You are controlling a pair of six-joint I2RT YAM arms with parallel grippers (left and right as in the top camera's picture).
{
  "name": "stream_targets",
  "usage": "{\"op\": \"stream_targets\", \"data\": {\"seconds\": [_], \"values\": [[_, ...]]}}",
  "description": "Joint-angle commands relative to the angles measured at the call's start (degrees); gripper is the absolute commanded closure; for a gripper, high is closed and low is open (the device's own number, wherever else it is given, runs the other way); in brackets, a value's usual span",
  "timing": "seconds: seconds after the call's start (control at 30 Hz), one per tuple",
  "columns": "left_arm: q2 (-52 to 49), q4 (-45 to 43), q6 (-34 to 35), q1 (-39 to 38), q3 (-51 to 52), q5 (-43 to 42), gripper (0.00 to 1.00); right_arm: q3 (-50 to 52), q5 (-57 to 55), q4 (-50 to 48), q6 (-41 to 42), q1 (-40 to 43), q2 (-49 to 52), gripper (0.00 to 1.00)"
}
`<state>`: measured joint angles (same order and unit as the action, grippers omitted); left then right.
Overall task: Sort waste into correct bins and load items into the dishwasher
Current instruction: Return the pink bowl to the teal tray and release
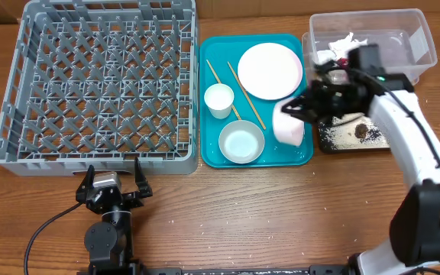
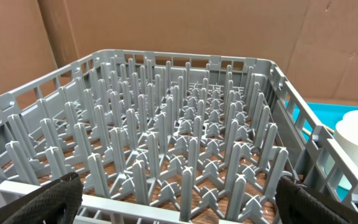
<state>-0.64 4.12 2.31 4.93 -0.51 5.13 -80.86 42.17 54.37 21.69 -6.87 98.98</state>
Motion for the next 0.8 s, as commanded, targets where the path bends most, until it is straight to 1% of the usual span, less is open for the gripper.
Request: {"op": "stream_targets", "data": {"seconds": [0.0,0.03,0.07,0.17,0.23,0.5,0.7,0.73,0.77], "values": [[0.37,-0.09,-1.49,0.31,0.24,-0.31,0.0,-4.26,-29.77,1.31,3.37,-9.4,-2.1,0.96],[0.37,-0.09,-1.49,0.31,0.24,-0.31,0.0,-4.26,-34.91,1.49,4.81,-12.11,-1.62,0.96],[0.37,-0.09,-1.49,0.31,0.24,-0.31,0.0,-4.26,-36.92,1.53,5.55,-13.42,-1.14,0.96],[0.37,-0.07,-1.51,0.31,0.24,-0.31,0.0,-4.26,-41.88,1.29,7.63,-17.31,1.75,0.96],[0.37,-0.09,-1.49,0.31,0.24,-0.31,0.0,-4.26,-43.36,1.46,8.39,-18.34,4.0,0.96],[0.37,-0.09,-1.49,0.31,0.24,-0.31,0.0,-4.24,-43.34,0.85,8.57,-18.51,10.49,0.96],[0.37,-0.07,-1.49,0.31,0.24,-0.31,0.0,-4.24,-40.65,-0.5,8.57,-18.51,12.39,0.96],[0.37,-0.09,-1.53,0.31,0.24,-0.24,0.0,-4.24,-40.44,-0.81,8.57,-18.51,12.39,0.94],[0.37,-0.09,-1.51,0.31,0.24,-0.28,0.0,-4.24,-40.19,-0.92,8.57,-18.51,12.39,0.88]]}}
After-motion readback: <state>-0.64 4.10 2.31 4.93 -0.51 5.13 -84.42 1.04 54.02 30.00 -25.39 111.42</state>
